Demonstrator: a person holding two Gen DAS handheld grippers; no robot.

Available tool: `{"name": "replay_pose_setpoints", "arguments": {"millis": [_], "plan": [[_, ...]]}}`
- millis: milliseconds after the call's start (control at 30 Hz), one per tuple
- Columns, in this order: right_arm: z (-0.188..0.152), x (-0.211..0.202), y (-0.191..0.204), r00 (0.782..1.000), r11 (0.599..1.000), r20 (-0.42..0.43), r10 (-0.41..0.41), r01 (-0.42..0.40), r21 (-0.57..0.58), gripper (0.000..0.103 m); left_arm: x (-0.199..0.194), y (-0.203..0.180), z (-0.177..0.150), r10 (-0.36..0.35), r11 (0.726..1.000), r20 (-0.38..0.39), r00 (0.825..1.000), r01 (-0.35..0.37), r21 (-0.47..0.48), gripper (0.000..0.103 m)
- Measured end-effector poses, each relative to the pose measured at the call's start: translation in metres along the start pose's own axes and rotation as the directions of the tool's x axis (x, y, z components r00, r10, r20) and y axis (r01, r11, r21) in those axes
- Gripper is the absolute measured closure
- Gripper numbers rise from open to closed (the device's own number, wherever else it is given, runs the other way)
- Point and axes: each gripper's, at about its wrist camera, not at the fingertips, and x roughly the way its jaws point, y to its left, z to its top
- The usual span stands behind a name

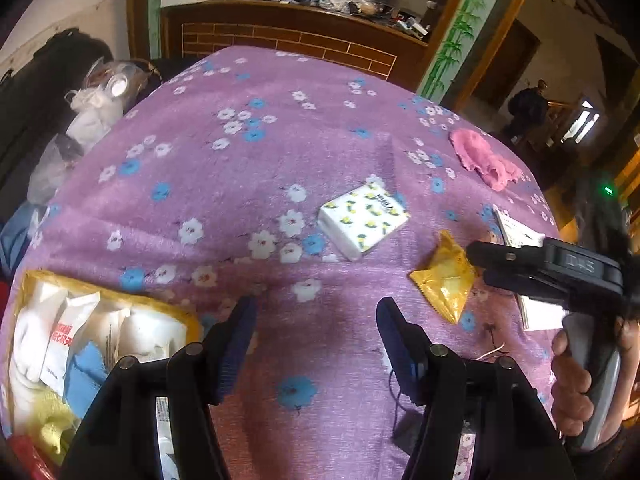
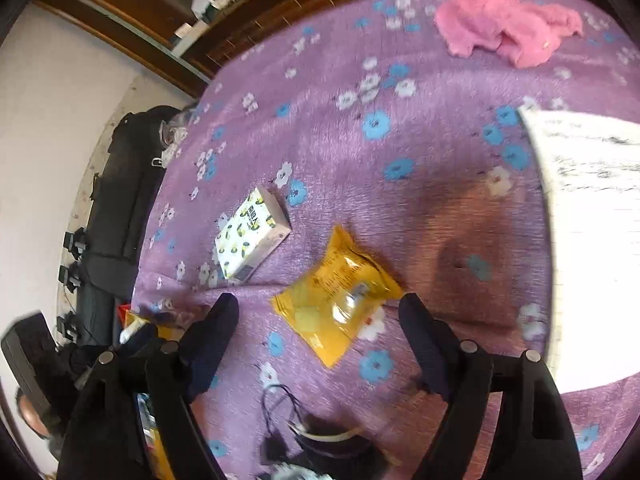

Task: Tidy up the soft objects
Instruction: 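Grasp the tissue pack with left tool while right tool grasps the yellow packet, then lift the tissue pack and yellow packet and carry both over the foam box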

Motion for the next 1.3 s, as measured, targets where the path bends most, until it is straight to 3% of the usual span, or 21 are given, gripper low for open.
{"name": "replay_pose_setpoints", "arguments": {"millis": [67,100,200,300,367,500,567,633,733,800,933,967,1033,1100,1233,1300], "plan": [[0.008,0.013,0.004,0.996,0.997,-0.051,-0.079,0.077,-0.03,0.033,0.0,0.002,0.0,0.019,1.0,-0.009,1.0,-0.019,0.004,0.037],[0.011,0.023,0.001,0.989,0.994,-0.102,-0.106,0.104,-0.017,0.048,-0.002,0.003,0.001,0.021,1.0,-0.004,1.0,-0.021,0.008,0.037],[0.013,0.021,0.003,0.988,0.994,-0.108,-0.113,0.113,-0.014,0.062,-0.006,0.004,0.007,0.016,1.0,0.009,1.0,-0.015,-0.014,0.037],[0.008,0.004,0.006,0.995,0.995,-0.036,-0.093,0.092,-0.034,0.062,-0.006,-0.004,0.016,0.006,1.0,0.004,1.0,-0.006,-0.003,0.037],[-0.006,-0.025,0.004,0.997,0.998,0.056,-0.052,0.054,-0.031,0.062,-0.002,-0.014,0.021,0.048,0.996,0.03,0.998,-0.05,0.072,0.037],[-0.039,-0.075,-0.015,0.97,0.997,0.234,0.072,-0.077,0.01,0.062,0.027,-0.023,0.044,0.058,0.993,-0.021,0.998,-0.055,0.103,0.037],[-0.052,-0.085,-0.023,0.952,0.995,0.291,0.094,-0.1,0.008,0.062,0.038,-0.028,0.055,0.067,0.989,-0.015,0.998,-0.064,0.129,0.037],[-0.059,-0.081,-0.031,0.949,0.994,0.3,0.096,-0.105,0.012,0.062,0.048,-0.034,0.063,0.052,0.986,-0.007,0.999,-0.051,0.16,0.037],[-0.056,-0.066,-0.041,0.961,0.995,0.266,0.078,-0.093,0.043,0.062,0.073,-0.047,0.075,0.074,0.966,-0.043,0.996,-0.06,0.253,0.037],[-0.06,-0.061,-0.046,0.964,0.991,0.25,0.085,-0.107,0.075,0.062,0.086,-0.052,0.083,0.074,0.962,-0.045,0.996,-0.06,0.266,0.037],[-0.064,-0.068,-0.041,0.958,0.993,0.268,0.097,-0.113,0.044,0.062,0.104,-0.056,0.087,-0.013,0.973,-0.118,0.993,0.04,0.227,0.037],[-0.064,-0.069,-0.041,0.957,0.993,0.276,0.092,-0.109,0.047,0.062,0.107,-0.062,0.082,-0.013,0.962,-0.137,0.99,0.05,0.269,0.037],[-0.065,-0.07,-0.043,0.955,0.992,0.279,0.096,-0.116,0.058,0.062,0.106,-0.071,0.076,0.028,0.942,-0.109,0.994,0.011,0.336,0.035],[-0.065,-0.07,-0.046,0.954,0.99,0.281,0.102,-0.126,0.068,0.062,0.107,-0.073,0.077,0.036,0.941,-0.128,0.991,0.009,0.337,0.034],[-0.066,-0.07,-0.046,0.954,0.988,0.281,0.108,-0.135,0.079,0.062,0.108,-0.071,0.082,0.099,0.946,-0.087,0.991,-0.067,0.318,0.034],[-0.065,-0.071,-0.045,0.952,0.988,0.284,0.111,-0.137,0.074,0.062,0.115,-0.076,0.076,0.116,0.934,-0.114,0.987,-0.07,0.35,0.033]]}}
